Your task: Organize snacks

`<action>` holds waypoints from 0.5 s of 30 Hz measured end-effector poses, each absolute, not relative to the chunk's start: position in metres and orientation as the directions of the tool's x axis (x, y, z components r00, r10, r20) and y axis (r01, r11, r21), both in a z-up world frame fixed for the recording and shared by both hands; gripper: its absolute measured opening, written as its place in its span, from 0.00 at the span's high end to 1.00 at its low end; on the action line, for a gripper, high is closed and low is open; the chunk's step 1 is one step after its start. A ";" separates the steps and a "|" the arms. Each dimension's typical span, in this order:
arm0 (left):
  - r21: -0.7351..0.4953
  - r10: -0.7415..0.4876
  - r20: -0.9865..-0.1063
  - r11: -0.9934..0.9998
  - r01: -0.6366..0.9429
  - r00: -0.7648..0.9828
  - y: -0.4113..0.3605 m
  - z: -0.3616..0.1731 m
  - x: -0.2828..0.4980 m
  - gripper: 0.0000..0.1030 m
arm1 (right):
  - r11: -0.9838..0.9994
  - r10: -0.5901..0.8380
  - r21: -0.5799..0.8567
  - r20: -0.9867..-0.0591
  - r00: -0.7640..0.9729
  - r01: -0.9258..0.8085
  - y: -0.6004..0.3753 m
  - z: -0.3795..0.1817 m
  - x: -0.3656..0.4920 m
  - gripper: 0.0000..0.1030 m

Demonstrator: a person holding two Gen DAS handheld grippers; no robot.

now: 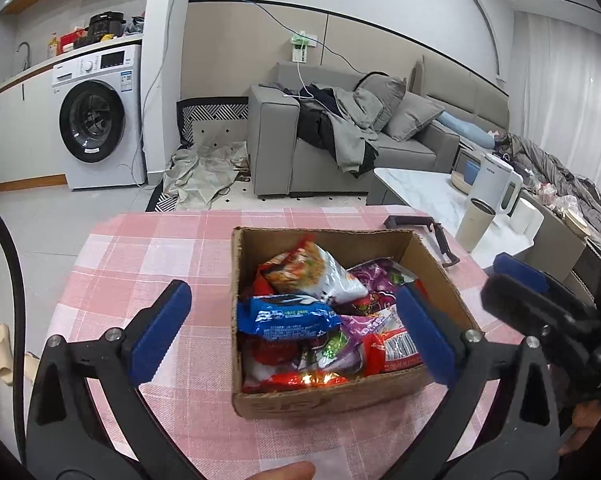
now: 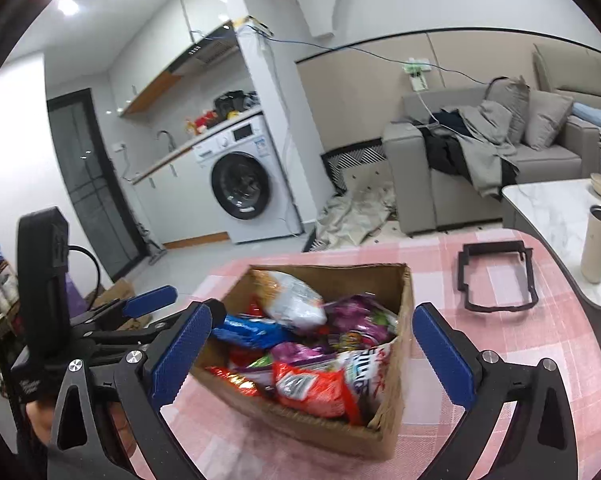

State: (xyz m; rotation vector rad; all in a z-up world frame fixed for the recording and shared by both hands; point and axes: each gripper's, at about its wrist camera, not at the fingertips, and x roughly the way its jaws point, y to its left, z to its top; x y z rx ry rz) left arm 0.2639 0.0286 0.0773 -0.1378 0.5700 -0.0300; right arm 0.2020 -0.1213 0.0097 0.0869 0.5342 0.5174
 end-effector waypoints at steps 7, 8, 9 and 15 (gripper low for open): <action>-0.124 -0.057 -0.492 0.992 -0.005 0.869 0.040 0.088 0.221 0.01 | 0.845 0.533 0.224 -0.427 0.731 -0.485 -0.122 0.013 0.176 0.00; -0.125 -0.058 -0.485 0.992 -0.003 0.873 0.041 0.089 0.215 0.01 | 0.846 0.531 0.216 -0.430 0.731 -0.487 -0.122 0.012 0.172 0.00; -0.127 -0.060 -0.476 0.992 -0.001 0.877 0.041 0.090 0.207 0.01 | 0.848 0.527 0.211 -0.432 0.732 -0.487 -0.122 0.011 0.169 0.00; -0.112 -0.073 -0.448 0.993 0.025 0.891 0.034 0.083 0.174 0.01 | 0.847 0.528 0.210 -0.435 0.730 -0.488 -0.130 0.003 0.152 0.00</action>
